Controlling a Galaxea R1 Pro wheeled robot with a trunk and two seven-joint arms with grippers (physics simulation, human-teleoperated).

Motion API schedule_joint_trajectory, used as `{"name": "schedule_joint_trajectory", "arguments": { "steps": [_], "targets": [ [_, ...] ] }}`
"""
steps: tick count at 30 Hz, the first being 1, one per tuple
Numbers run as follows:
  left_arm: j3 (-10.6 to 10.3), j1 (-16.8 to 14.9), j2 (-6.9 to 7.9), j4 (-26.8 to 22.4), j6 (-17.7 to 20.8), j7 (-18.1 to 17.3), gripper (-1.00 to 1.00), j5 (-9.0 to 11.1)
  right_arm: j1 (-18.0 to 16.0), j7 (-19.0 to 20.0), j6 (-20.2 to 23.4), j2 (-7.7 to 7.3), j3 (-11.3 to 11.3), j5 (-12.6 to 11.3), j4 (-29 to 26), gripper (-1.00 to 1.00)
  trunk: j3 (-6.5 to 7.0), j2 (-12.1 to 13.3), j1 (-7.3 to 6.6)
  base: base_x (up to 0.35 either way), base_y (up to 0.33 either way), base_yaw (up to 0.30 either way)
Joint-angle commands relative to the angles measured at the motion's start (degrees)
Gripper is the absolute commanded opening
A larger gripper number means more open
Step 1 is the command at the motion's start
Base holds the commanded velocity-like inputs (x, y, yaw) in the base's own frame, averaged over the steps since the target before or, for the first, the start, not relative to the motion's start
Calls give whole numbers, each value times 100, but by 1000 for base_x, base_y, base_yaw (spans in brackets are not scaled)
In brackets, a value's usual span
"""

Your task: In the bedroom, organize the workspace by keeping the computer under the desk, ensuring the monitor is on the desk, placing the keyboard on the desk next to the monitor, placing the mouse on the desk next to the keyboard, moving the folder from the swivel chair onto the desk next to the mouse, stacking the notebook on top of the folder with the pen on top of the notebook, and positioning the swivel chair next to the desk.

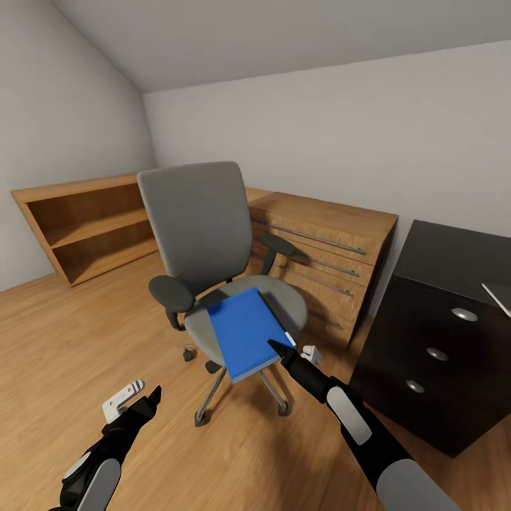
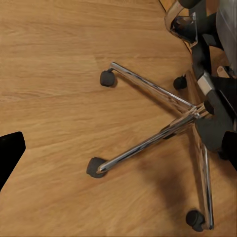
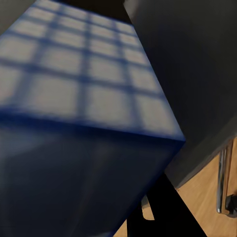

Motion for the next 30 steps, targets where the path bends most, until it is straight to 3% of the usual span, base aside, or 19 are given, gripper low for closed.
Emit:
{"name": "schedule_joint_trajectory", "arguments": {
  "steps": [1, 25, 26, 30],
  "targets": [
    [-7, -3, 4, -9, 14, 41, 100, 44, -3, 3, 31, 0, 1, -50, 0, -100, 13, 39, -24, 0, 0, 0],
    [-147, -3, 3, -1, -1, 50, 100, 42, 1, 35, 23, -79, -14, -37, -172, -100, 444, 1002, -551, 0, 0, 0],
    [-148, -3, 1, 0, -11, 50, 100, 37, 8, 22, 22, -202, -17, -33, -368, -100, 462, 1042, -573, 0, 0, 0],
    [-148, -3, 3, 0, -18, 50, 100, 36, 83, 21, 18, -381, -18, -32, -605, -100, 534, 1202, -661, 0, 0, 0]
  ]
}}
